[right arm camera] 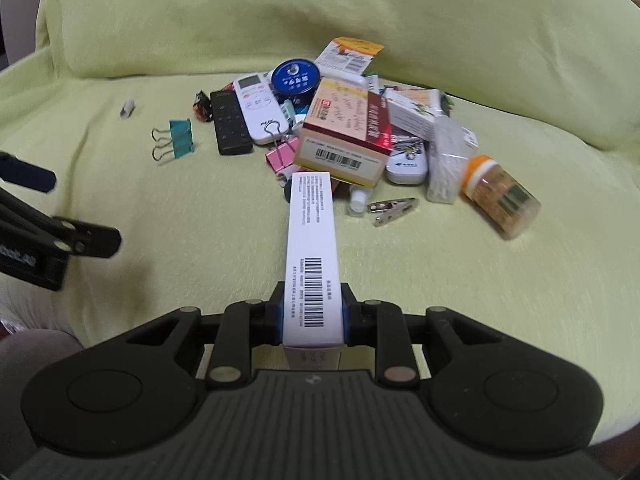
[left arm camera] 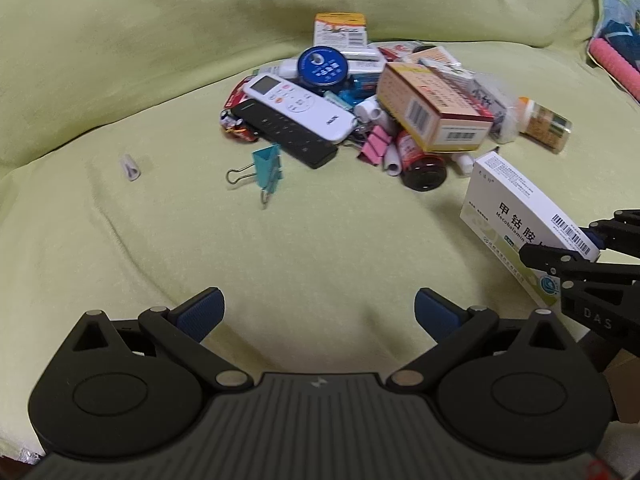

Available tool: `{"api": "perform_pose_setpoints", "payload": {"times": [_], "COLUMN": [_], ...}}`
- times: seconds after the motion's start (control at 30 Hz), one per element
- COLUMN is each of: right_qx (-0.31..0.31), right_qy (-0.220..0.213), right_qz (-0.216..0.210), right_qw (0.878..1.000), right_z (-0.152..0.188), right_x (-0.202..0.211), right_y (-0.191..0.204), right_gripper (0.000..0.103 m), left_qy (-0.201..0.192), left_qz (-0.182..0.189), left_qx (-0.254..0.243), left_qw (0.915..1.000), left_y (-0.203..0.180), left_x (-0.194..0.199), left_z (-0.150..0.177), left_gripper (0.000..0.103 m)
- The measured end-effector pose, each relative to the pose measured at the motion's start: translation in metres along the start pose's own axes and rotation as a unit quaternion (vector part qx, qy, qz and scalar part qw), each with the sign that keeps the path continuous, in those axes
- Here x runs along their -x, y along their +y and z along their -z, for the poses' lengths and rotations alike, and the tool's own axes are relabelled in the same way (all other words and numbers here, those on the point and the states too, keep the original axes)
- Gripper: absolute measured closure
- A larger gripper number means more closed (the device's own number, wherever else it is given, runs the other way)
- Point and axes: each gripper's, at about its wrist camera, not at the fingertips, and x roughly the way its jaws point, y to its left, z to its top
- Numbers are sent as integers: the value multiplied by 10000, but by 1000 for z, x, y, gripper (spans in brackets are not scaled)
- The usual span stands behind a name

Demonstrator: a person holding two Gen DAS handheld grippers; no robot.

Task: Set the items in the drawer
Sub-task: 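Lift the box with the right gripper and carry it to the open drawer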

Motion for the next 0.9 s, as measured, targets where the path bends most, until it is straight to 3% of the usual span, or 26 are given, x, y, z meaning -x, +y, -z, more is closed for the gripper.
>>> {"api": "perform_pose_setpoints", "payload": {"times": [0.43,0.9], "right_qx": [-311,-466], "right_qy": [-510,-856], "right_qz": [116,549], "right_qw": [9981,9937], "right_z": [2,19], "right_x": [62,139], "right_y": [-4,-13], "right_gripper": [82,82], "left_qy": [-224,-528], "left_qz": [185,620], "left_qx": [-197,-553], "left_qw": [9994,9951], "left_y": [-24,-64], "left_x": [30,74], "left_z": [-3,3], "left_gripper": [1,1]}}
